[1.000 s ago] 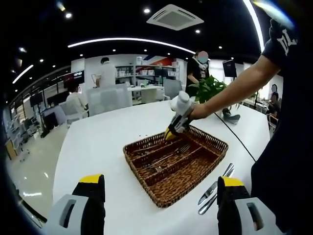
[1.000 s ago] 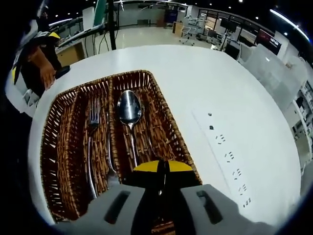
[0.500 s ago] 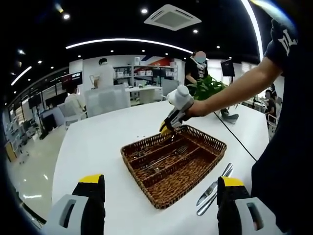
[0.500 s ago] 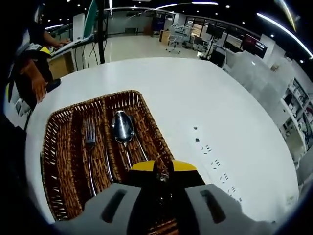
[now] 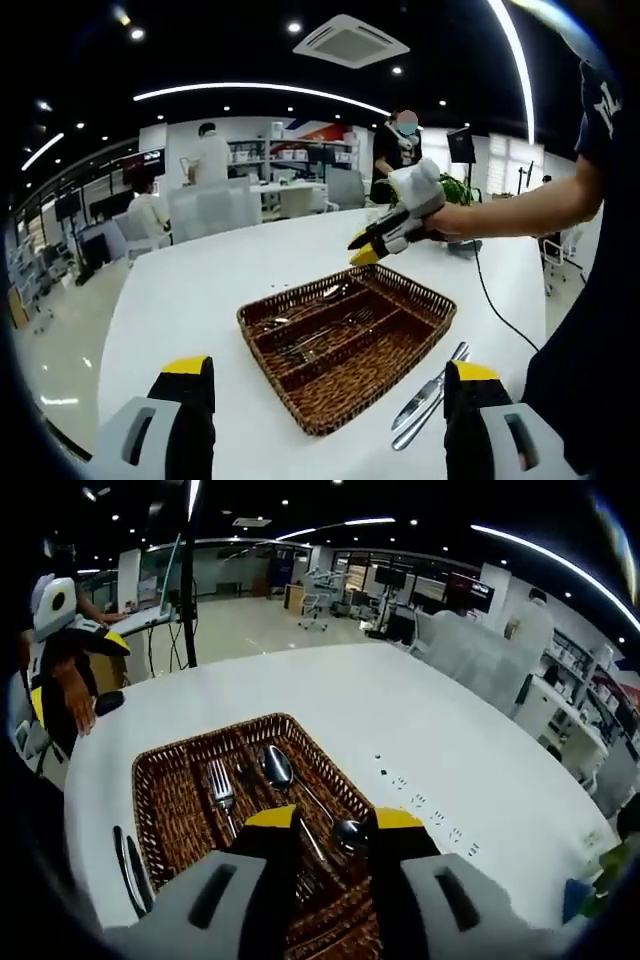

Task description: Arrange the knives, forks, and spoons in their matching storage slots by inserting each utensil handle-first until every utensil is classified and aligned in the correct compartment

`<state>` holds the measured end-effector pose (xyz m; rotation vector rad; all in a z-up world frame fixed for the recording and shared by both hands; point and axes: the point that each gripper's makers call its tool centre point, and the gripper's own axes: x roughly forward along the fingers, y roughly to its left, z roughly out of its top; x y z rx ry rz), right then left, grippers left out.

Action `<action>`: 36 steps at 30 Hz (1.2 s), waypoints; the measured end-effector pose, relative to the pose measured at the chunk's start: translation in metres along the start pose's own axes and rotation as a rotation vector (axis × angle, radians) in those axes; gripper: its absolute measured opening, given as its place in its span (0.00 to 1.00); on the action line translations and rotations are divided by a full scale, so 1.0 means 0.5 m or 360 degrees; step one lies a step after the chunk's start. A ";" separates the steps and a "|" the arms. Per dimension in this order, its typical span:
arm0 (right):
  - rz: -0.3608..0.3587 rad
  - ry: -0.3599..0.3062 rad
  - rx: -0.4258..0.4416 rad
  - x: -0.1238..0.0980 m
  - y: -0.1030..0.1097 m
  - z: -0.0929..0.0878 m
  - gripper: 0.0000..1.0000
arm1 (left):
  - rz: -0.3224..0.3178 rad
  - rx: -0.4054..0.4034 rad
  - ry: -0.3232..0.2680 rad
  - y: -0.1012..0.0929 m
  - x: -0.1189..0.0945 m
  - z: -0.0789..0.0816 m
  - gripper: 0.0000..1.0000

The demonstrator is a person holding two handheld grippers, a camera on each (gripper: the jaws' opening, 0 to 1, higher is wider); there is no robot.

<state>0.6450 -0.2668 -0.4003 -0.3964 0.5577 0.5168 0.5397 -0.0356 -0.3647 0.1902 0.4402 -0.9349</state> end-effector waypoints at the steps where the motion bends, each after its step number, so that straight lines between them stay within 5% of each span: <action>1: -0.0025 0.0017 -0.0004 -0.013 0.002 -0.009 0.32 | 0.0004 0.0001 -0.0002 -0.001 0.001 -0.001 1.00; 17: -0.0121 -0.0029 0.0282 -0.175 0.080 -0.095 0.74 | -0.0034 -0.0007 -0.0021 -0.036 0.011 -0.010 1.00; 36: -0.0199 0.0015 0.0388 -0.287 0.140 -0.170 0.99 | -0.0033 0.0015 -0.0033 -0.069 0.004 -0.024 1.00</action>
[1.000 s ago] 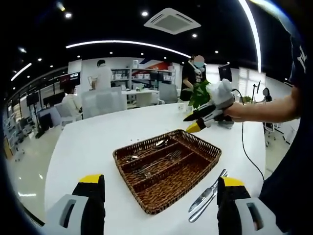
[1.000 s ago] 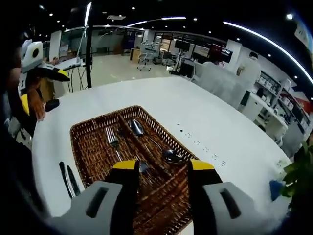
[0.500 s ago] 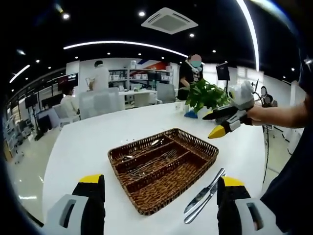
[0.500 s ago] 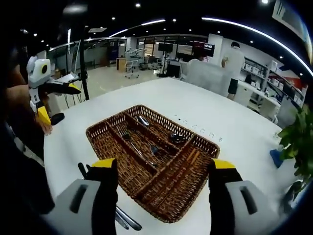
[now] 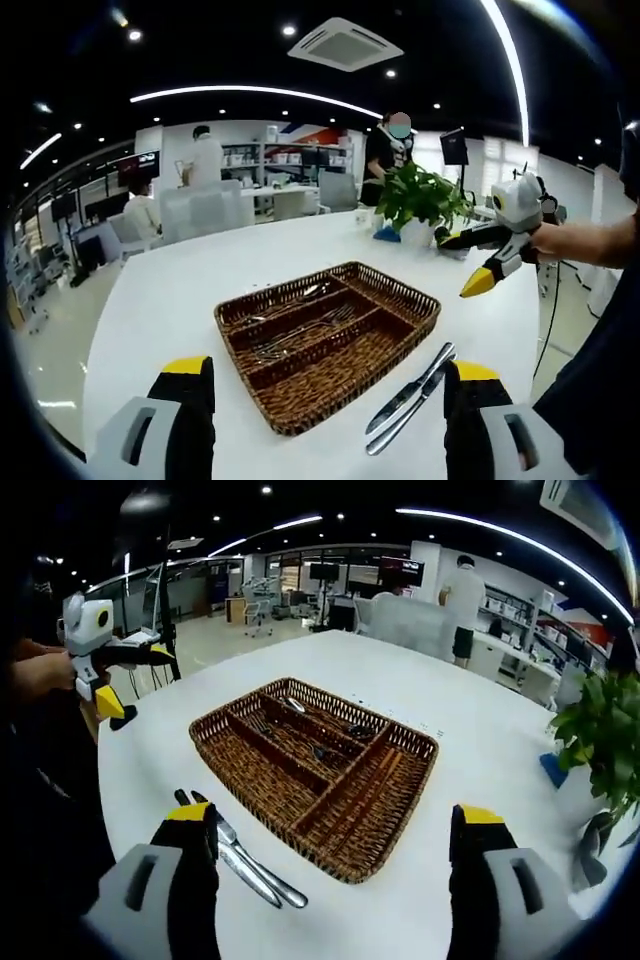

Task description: Arrange the knives, forks, and spoons in their matching storage slots by inserting each utensil handle-first until every utensil is classified and aligned in the correct compartment

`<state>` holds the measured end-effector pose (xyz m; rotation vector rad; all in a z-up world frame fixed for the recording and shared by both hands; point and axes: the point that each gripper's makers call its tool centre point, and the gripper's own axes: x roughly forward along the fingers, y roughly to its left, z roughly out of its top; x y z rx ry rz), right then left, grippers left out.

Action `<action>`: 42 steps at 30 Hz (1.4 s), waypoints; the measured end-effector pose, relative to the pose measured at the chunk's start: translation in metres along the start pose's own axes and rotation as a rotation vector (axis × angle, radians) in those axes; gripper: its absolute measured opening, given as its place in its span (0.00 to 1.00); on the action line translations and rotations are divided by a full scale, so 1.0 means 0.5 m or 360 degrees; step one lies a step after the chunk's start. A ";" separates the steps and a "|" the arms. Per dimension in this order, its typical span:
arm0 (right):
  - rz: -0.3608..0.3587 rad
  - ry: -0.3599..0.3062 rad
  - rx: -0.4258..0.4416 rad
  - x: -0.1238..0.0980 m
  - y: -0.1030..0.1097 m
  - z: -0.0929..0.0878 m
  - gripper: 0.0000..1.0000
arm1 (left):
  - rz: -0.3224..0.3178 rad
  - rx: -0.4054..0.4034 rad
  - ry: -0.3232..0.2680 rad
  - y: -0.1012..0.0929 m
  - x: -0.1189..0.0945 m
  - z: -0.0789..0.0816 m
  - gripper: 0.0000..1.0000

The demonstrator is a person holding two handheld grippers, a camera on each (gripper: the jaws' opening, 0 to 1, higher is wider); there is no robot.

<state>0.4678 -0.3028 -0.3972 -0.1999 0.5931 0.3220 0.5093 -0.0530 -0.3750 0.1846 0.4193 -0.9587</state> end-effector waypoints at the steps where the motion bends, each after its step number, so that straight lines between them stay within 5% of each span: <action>1: 0.0002 -0.0003 -0.0006 -0.005 0.002 -0.001 0.99 | 0.0000 0.0006 0.0001 -0.003 -0.001 -0.001 1.00; 13: -0.0026 0.0029 0.0023 -0.062 0.022 -0.034 0.99 | -0.0023 0.0075 0.0018 -0.048 -0.026 -0.017 1.00; 42: -0.0036 0.0088 -0.0009 -0.074 0.029 -0.053 0.98 | -0.0110 0.0114 0.0058 -0.071 -0.020 -0.029 0.97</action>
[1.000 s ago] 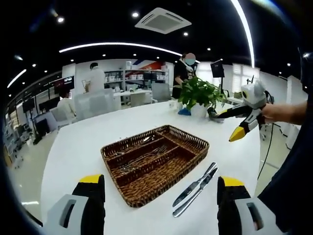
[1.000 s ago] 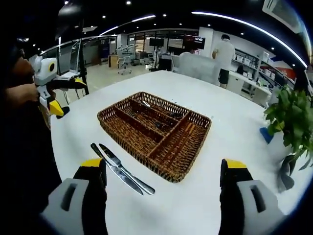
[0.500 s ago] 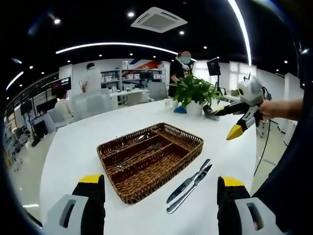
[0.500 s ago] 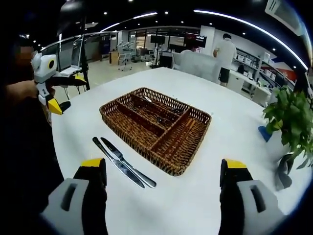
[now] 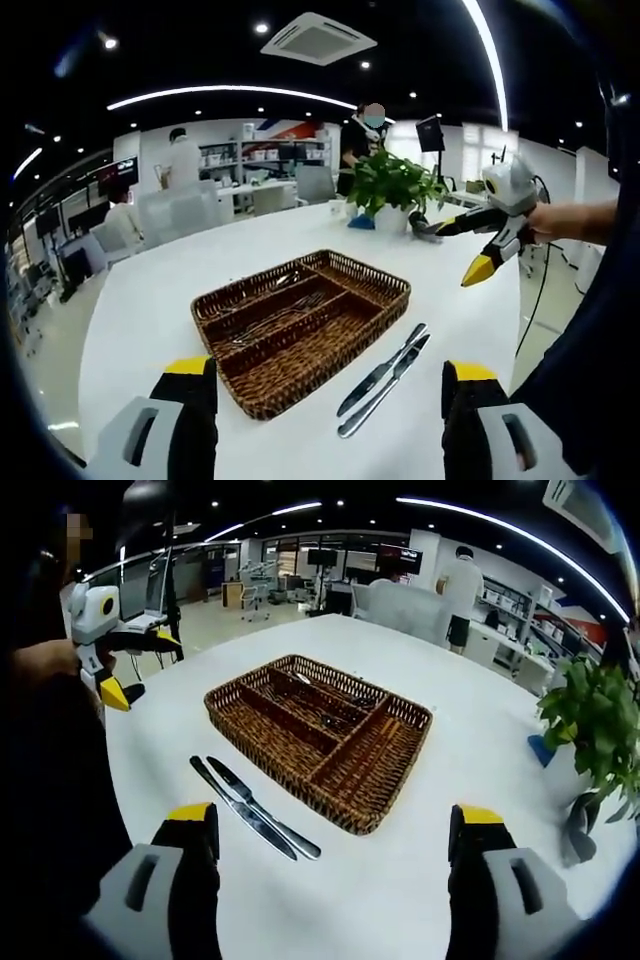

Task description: Arrange the knives, forks, and spoons in their matching storage slots by inserting each utensil handle-first until every utensil is classified and aligned in the correct compartment

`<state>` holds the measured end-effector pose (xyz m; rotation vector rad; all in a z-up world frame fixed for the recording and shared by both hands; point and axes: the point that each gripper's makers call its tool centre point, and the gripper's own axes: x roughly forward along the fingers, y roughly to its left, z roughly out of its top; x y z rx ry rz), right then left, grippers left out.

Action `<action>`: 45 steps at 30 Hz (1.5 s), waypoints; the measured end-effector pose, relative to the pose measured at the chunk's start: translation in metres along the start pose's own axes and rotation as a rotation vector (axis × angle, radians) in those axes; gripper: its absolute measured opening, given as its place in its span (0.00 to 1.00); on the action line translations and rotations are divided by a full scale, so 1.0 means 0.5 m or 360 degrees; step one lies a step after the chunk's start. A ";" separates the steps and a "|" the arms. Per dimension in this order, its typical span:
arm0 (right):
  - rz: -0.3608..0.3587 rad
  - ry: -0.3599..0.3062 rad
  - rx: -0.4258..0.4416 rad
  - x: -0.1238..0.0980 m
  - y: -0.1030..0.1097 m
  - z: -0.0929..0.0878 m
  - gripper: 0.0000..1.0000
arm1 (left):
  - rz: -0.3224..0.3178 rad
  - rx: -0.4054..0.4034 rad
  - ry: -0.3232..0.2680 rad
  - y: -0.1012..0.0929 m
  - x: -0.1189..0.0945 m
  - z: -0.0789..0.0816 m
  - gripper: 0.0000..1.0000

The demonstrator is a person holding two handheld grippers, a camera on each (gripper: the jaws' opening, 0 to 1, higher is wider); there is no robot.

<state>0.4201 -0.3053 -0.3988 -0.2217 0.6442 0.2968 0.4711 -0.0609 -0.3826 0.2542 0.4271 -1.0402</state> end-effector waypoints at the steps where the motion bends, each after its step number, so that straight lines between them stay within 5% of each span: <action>1: -0.0003 0.0000 -0.0003 0.001 -0.003 0.000 0.98 | 0.0000 0.0001 0.0003 0.000 0.000 0.001 0.97; 19: 0.0021 -0.0009 0.0026 0.001 0.009 -0.007 0.95 | -0.0140 0.0071 0.0140 -0.029 0.030 -0.002 0.77; 30: 0.0074 0.0017 0.0003 0.005 0.028 -0.014 0.94 | -0.0226 0.0141 0.0331 -0.048 0.050 -0.035 0.69; 33: 0.0082 0.0033 -0.0010 0.006 0.031 -0.019 0.94 | -0.0258 0.0180 0.0444 -0.048 0.052 -0.054 0.67; 45: 0.0086 0.0005 0.0094 0.000 0.034 -0.025 0.92 | -0.0387 0.0249 0.0649 -0.063 0.106 -0.079 0.61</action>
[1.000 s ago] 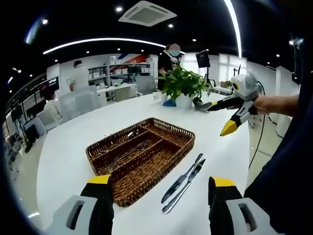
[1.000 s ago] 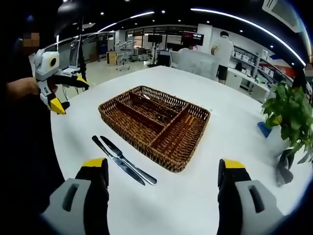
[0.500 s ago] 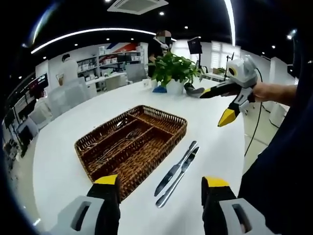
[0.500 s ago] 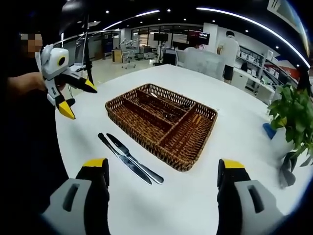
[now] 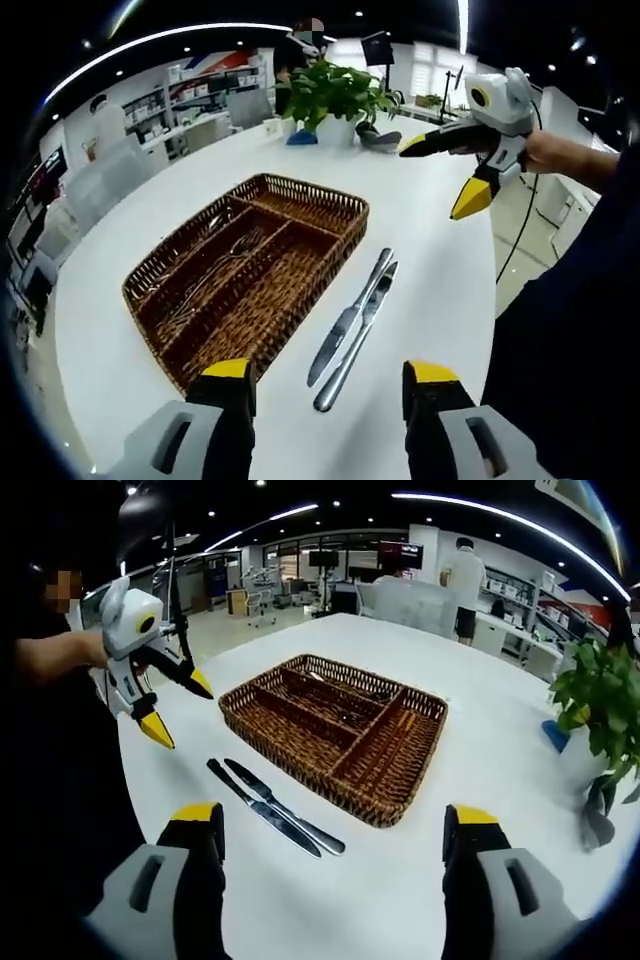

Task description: Arrange the knives, forks, and spoons in their matching storage slots by inserting each utensil handle-first until every utensil is classified and aligned in the correct compartment

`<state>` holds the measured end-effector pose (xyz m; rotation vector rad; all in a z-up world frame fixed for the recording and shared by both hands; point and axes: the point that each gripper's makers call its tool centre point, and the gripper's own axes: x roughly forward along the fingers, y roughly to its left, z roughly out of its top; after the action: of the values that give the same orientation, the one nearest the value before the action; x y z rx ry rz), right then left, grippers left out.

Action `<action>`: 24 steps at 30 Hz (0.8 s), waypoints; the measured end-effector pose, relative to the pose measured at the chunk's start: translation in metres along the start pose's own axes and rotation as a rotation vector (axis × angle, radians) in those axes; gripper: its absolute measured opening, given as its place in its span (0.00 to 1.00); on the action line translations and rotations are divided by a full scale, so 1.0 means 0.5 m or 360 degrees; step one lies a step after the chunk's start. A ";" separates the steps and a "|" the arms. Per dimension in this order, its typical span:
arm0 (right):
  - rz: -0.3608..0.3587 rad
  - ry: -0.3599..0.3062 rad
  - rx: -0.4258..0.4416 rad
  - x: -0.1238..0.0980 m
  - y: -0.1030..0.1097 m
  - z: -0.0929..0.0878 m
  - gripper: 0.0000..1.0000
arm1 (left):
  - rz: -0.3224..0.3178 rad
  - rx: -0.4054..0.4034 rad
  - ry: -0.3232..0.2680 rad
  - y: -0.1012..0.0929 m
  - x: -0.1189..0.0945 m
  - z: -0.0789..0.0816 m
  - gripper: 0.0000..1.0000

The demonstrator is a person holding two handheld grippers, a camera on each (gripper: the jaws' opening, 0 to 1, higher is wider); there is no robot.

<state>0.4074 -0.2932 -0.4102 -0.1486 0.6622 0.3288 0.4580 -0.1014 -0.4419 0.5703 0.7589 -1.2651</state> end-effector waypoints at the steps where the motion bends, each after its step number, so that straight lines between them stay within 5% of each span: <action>1: -0.0001 0.0001 0.0004 -0.001 0.000 -0.003 0.92 | -0.0010 0.0014 0.0017 -0.001 0.005 -0.001 0.60; 13: -0.0012 0.0027 0.0021 -0.007 0.008 -0.028 0.90 | -0.0119 0.0164 0.0092 -0.009 0.063 -0.001 0.48; 24: -0.0006 0.0055 0.0041 -0.006 0.019 -0.049 0.89 | -0.0230 0.0260 0.0267 -0.008 0.131 -0.004 0.32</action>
<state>0.3877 -0.2910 -0.4277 -0.1315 0.7001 0.3145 0.4614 -0.1419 -0.4937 0.7724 0.8530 -1.4344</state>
